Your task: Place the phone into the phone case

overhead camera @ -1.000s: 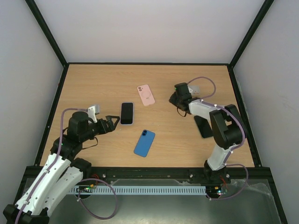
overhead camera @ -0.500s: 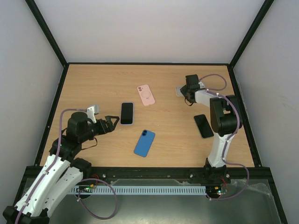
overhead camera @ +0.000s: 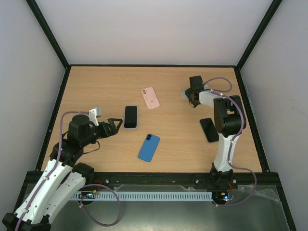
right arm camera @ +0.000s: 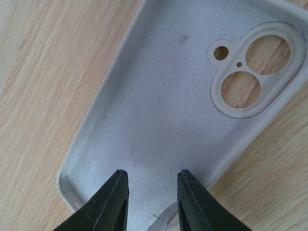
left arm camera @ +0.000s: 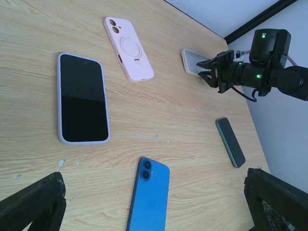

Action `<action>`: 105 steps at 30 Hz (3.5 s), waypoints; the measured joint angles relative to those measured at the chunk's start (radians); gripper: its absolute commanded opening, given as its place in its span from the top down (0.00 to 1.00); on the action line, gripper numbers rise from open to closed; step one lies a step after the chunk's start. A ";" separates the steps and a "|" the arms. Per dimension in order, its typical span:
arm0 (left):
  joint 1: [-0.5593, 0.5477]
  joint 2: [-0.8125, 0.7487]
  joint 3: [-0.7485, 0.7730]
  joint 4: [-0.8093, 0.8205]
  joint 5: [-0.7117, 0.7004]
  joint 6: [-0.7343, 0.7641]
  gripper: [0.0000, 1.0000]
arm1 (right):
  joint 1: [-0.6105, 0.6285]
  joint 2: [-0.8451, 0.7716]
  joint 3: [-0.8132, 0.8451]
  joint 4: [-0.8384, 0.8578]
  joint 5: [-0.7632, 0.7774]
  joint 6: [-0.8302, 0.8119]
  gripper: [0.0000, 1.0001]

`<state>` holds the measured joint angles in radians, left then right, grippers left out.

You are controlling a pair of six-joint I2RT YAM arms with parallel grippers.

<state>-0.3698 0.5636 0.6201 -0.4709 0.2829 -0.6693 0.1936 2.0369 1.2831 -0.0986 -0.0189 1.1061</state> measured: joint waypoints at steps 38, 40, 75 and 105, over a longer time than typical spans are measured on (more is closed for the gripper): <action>0.000 -0.051 0.000 -0.015 0.000 -0.008 0.00 | -0.003 -0.067 -0.037 -0.117 0.050 0.118 0.72; 0.000 -0.051 0.000 -0.015 0.000 -0.008 0.00 | -0.003 -0.060 -0.042 -0.117 0.050 0.122 0.73; 0.000 0.000 -0.016 -0.040 0.005 -0.027 0.01 | 0.096 -0.398 -0.358 -0.140 -0.069 -0.259 0.98; -0.278 0.383 -0.023 0.036 -0.093 -0.053 0.02 | 0.507 -0.642 -0.620 -0.274 -0.053 -0.412 0.80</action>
<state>-0.6479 0.9466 0.5972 -0.4347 0.1898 -0.7227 0.7006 1.3952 0.6636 -0.3729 -0.0719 0.6937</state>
